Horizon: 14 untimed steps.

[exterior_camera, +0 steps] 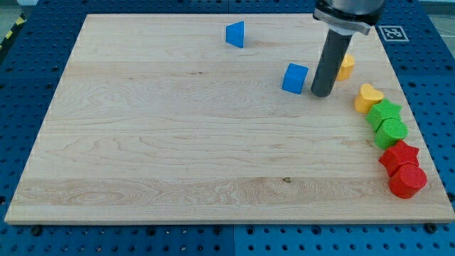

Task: Place the cube right to the triangle

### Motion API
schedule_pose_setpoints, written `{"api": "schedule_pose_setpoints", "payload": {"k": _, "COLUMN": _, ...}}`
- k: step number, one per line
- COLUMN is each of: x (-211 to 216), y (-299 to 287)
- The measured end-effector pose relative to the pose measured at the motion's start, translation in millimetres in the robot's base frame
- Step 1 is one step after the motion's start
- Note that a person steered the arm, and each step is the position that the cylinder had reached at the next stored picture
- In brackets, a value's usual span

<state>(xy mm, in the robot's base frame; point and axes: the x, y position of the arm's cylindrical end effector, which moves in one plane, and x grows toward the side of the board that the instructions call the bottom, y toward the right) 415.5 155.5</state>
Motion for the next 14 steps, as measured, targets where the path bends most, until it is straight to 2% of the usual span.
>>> {"api": "schedule_pose_setpoints", "payload": {"k": 1, "x": 5, "y": -34}}
{"api": "schedule_pose_setpoints", "payload": {"k": 3, "x": -57, "y": -69}}
{"api": "schedule_pose_setpoints", "payload": {"k": 4, "x": -57, "y": -69}}
{"api": "schedule_pose_setpoints", "payload": {"k": 5, "x": -33, "y": -58}}
{"api": "schedule_pose_setpoints", "payload": {"k": 6, "x": -34, "y": -32}}
{"api": "schedule_pose_setpoints", "payload": {"k": 7, "x": -59, "y": -34}}
{"api": "schedule_pose_setpoints", "payload": {"k": 9, "x": -117, "y": -91}}
{"api": "schedule_pose_setpoints", "payload": {"k": 10, "x": -113, "y": -79}}
{"api": "schedule_pose_setpoints", "payload": {"k": 11, "x": -101, "y": -42}}
{"api": "schedule_pose_setpoints", "payload": {"k": 12, "x": -106, "y": -10}}
{"api": "schedule_pose_setpoints", "payload": {"k": 14, "x": -151, "y": -33}}
